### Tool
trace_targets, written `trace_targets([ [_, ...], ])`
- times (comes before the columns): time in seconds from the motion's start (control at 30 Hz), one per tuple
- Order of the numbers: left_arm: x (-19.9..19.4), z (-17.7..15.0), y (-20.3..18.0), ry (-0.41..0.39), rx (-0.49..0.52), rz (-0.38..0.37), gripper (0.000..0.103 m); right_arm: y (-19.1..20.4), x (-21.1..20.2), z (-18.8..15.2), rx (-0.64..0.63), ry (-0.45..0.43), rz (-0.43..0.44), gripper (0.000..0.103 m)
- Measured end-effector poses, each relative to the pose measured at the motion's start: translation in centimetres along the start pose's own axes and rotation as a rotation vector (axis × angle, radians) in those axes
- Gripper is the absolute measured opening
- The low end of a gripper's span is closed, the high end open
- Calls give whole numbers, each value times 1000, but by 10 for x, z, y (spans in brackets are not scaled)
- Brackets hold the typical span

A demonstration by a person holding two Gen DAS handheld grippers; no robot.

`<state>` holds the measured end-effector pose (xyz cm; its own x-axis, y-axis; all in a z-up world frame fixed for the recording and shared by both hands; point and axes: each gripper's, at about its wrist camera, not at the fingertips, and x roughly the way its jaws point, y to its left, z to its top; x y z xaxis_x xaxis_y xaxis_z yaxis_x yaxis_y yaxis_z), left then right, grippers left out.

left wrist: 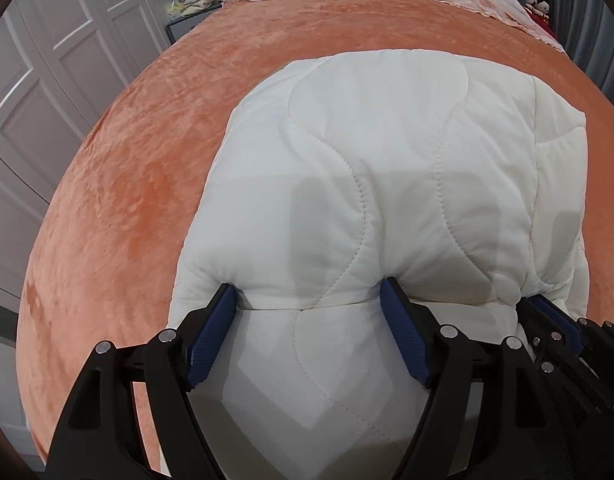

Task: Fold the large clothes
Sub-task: 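Grasp the bundle edge with the right tool while the left tool presses the bundle top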

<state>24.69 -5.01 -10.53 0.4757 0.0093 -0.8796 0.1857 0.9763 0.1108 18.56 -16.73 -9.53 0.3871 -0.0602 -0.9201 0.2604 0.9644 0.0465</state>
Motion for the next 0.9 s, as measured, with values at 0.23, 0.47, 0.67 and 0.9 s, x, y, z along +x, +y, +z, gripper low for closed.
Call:
trace_targets([
  [0.23,-24,9,28,-24,-59,-110,72,-23,-39,15,102,-55,100,7],
  [0.47,-2,61,49,10,-146,-133,71,-34,-23,62,160,-73,90,7],
  [0.67,32,66,40,7,-124,-89,75,-29,14,62,130,-51,71,5],
  [0.9,47,56,34,-37,-136,-47,80,-28,27,53,125,-89,64,5],
])
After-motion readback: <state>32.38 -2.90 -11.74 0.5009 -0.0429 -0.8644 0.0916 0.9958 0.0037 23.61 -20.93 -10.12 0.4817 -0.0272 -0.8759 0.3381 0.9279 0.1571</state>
